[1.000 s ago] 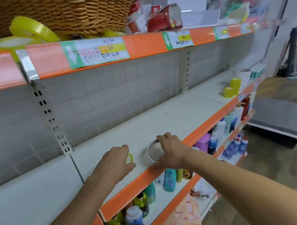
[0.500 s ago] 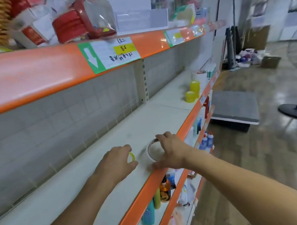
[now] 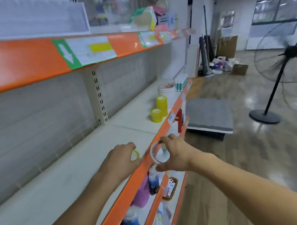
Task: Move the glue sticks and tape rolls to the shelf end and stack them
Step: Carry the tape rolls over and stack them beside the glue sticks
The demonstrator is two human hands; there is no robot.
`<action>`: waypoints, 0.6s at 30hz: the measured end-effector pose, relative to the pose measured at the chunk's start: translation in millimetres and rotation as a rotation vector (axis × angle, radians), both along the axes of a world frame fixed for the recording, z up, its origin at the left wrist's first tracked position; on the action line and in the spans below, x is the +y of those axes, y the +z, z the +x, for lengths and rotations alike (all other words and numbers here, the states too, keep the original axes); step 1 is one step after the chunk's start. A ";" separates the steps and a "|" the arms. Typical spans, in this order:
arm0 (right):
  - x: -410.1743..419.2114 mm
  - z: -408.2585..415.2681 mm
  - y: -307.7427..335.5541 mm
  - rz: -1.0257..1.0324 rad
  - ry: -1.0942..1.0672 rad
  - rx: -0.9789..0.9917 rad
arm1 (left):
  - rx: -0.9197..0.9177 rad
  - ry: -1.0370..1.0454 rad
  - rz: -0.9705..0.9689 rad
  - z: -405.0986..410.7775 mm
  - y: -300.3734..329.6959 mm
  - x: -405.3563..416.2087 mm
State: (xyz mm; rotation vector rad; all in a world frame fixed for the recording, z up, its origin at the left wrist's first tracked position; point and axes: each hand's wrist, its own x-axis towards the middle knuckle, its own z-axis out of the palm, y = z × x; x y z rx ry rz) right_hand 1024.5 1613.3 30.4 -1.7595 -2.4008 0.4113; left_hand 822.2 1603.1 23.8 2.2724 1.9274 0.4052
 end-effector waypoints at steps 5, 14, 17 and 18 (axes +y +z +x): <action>66.6 64.9 8.9 0.021 0.027 0.012 | -0.059 0.040 0.032 65.2 5.3 59.4; 168.6 143.8 14.6 0.052 0.071 0.007 | -0.094 0.047 0.111 154.3 19.7 151.4; 201.1 160.1 19.2 0.078 0.080 -0.017 | -0.086 0.044 0.130 169.4 25.0 186.2; 213.3 163.5 22.3 0.090 0.080 -0.014 | -0.079 0.047 0.139 172.2 27.7 198.6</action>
